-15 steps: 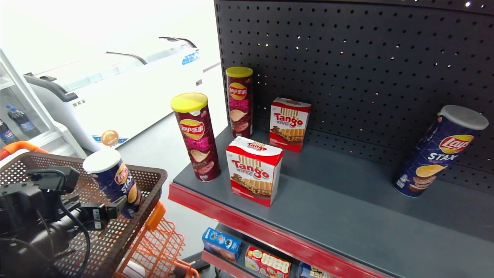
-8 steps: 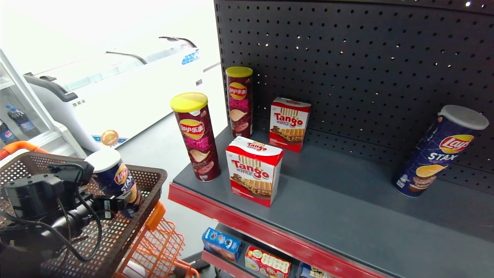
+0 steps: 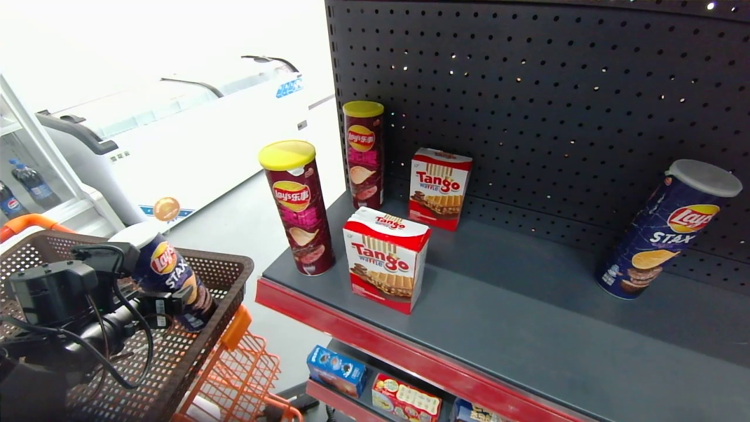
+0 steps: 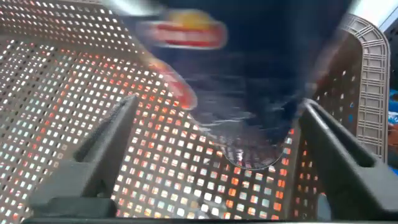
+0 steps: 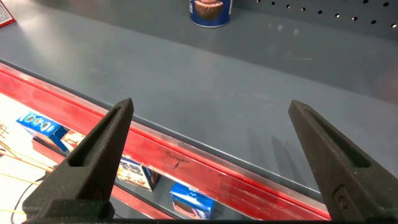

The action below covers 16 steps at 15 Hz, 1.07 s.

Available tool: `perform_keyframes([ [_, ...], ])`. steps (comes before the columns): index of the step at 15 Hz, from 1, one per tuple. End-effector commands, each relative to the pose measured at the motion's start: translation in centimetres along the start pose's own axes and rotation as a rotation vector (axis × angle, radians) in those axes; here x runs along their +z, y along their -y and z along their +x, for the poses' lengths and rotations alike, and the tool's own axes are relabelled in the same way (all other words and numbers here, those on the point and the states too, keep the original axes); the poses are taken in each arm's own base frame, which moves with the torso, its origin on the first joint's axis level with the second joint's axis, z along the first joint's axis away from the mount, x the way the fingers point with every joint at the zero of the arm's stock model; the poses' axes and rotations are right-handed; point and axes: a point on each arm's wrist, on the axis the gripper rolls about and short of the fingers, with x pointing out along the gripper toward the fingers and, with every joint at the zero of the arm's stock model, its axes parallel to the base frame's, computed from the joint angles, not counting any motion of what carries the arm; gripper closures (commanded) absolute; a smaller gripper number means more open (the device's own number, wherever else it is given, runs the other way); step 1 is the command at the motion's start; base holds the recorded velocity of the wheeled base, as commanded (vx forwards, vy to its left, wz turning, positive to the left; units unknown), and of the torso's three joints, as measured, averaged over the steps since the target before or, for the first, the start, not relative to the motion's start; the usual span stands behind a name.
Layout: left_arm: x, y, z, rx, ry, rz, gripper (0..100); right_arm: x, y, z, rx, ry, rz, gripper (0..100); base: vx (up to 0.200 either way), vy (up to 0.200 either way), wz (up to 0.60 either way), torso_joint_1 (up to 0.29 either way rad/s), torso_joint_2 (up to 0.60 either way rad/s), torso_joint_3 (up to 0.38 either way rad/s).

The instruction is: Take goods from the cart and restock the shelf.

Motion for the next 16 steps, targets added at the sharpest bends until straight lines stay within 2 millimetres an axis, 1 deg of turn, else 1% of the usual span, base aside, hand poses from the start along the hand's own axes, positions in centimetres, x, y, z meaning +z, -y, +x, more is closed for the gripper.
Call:
perform_keyframes([
  [1, 0.3, 0.0, 0.2, 0.000, 0.011, 0.000, 100, 0.0, 0.0, 0.0, 0.000, -0.001, 0.000, 0, 0.000, 0.000, 0.00, 0.000, 0.00, 0.000],
  [4, 0.1, 0.1, 0.0, -0.003, 0.005, 0.008, 100, 0.0, 0.0, 0.0, 0.000, -0.001, 0.000, 0, 0.000, 0.000, 0.00, 0.000, 0.00, 0.000],
  [7, 0.5, 0.6, -0.1, -0.016, 0.034, 0.014, 100, 0.0, 0.0, 0.0, 0.000, -0.001, -0.001, 0, 0.000, 0.000, 0.00, 0.000, 0.00, 0.000],
  [10, 2.5, 0.9, -1.4, -0.030, 0.121, 0.016, 100, 0.0, 0.0, 0.0, 0.000, -0.001, 0.000, 0, 0.000, 0.000, 0.00, 0.000, 0.00, 0.000],
  [11, 3.2, 1.0, -2.1, -0.040, 0.153, 0.016, 100, 0.0, 0.0, 0.0, 0.000, -0.001, 0.000, 0, 0.000, 0.000, 0.00, 0.000, 0.00, 0.000],
  [14, 5.3, 1.6, -5.5, -0.086, 0.220, 0.012, 100, 0.0, 0.0, 0.0, 0.000, -0.001, 0.000, 0, 0.000, 0.000, 0.00, 0.000, 0.00, 0.000],
  [15, 6.4, 2.0, -6.9, -0.108, 0.276, 0.011, 100, 0.0, 0.0, 0.0, 0.000, -0.001, 0.000, 0, 0.000, 0.000, 0.00, 0.000, 0.00, 0.000],
  [16, 7.1, 2.2, -7.8, -0.124, 0.315, 0.009, 100, 0.0, 0.0, 0.0, 0.000, -0.001, 0.000, 0, 0.000, 0.000, 0.00, 0.000, 0.00, 0.000],
])
